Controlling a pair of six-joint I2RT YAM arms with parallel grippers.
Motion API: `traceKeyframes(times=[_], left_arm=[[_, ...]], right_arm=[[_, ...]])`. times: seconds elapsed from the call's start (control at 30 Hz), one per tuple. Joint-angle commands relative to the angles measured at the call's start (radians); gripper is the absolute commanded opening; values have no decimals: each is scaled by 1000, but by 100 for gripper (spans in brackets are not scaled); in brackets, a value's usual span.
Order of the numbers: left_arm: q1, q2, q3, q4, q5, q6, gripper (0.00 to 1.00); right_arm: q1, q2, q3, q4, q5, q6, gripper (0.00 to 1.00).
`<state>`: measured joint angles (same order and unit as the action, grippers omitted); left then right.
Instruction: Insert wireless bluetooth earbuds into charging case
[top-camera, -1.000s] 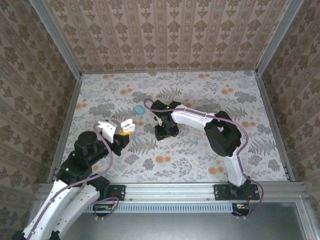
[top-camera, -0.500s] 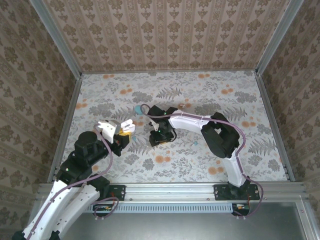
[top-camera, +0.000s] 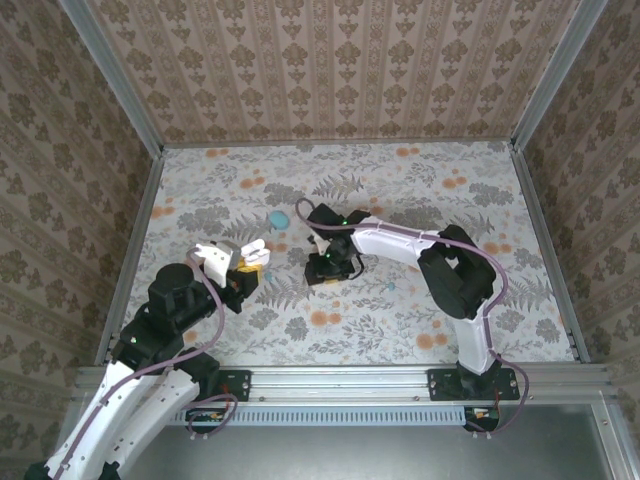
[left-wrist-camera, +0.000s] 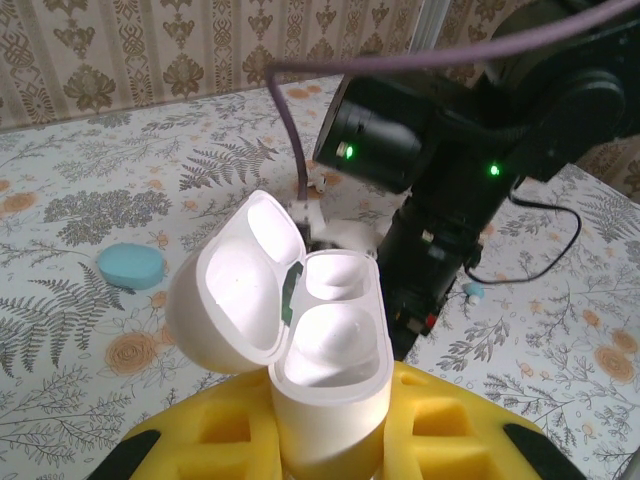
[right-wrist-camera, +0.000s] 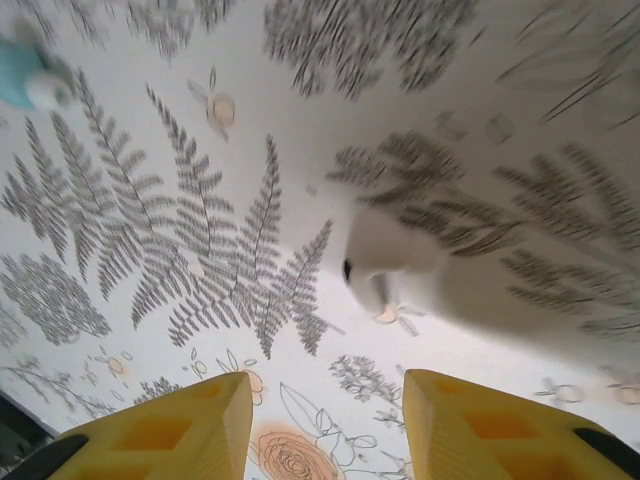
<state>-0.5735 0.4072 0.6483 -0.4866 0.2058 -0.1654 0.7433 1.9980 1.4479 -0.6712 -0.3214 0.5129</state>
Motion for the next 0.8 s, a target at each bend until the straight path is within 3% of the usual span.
traceKeyframes(times=[0.0,0.23,0.57,0.77], left_arm=[[4,-12,-9,26,12,-22,0],[4,2,-14,38,11,-26,0],[4,8,-22,39,0,-23,0],[4,8,-25,40,0,-21,0]], right_arm=[[-12,-11,41,-22,28,-10,45],[1,77,159,-123,146,-53,45],[20,131,192,-147,189,-26,53],[38,169,219,-161,206,-19,51]])
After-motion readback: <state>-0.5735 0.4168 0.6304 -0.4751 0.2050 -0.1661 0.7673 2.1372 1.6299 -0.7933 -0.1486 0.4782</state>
